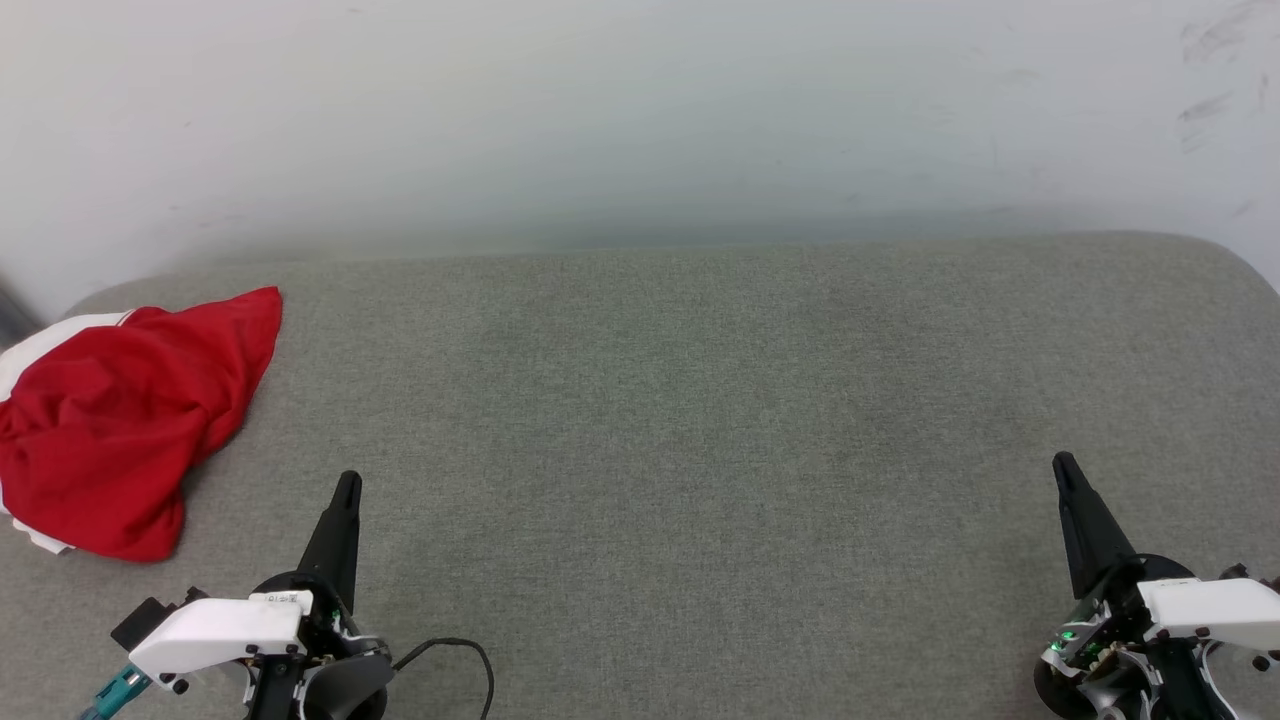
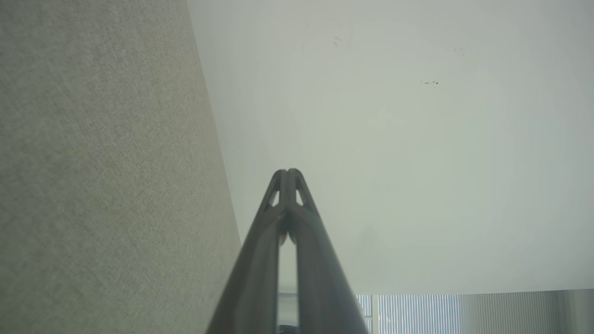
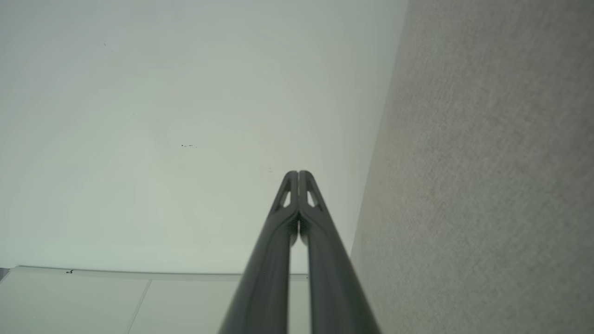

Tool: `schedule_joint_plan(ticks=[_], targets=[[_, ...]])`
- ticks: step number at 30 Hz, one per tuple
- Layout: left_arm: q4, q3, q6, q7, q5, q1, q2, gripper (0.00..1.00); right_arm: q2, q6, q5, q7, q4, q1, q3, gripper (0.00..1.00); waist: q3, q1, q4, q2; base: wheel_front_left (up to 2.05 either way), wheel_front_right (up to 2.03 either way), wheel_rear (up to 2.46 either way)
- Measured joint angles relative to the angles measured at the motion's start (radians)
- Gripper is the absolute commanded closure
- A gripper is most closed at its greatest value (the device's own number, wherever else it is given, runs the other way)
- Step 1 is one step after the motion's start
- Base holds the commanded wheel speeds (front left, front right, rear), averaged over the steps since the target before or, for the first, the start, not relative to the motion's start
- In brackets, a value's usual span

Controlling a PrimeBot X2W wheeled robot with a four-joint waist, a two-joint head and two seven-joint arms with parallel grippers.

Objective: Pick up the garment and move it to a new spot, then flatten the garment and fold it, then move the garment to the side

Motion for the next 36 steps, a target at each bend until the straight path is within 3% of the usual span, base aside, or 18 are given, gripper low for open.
schedule_joint_plan(ticks=[20, 21, 36], targets=[[0.003, -0.001, 0.0, 0.0, 0.0, 0.001, 0.0, 1.0, 0.0, 0.0, 0.0, 0.0, 0.002, 0.002, 0.0, 1.0, 0.0, 0.0, 0.0, 0.0, 0.0, 0.0, 0.0], [0.009, -0.002, 0.0, 0.0, 0.0, 0.005, -0.001, 0.0, 0.0, 0.0, 0.0, 0.0, 0.009, 0.007, 0.001, 0.0, 0.0, 0.0, 0.0, 0.0, 0.0, 0.0, 0.0], [0.017, -0.012, 0.001, -0.057, 0.034, 0.062, -0.005, 0.0, 0.001, -0.002, -0.051, -0.055, 0.031, 0.05, 0.026, 0.0, 0.002, 0.0, -0.002, 0.0, 0.0, 0.0, 0.0]])
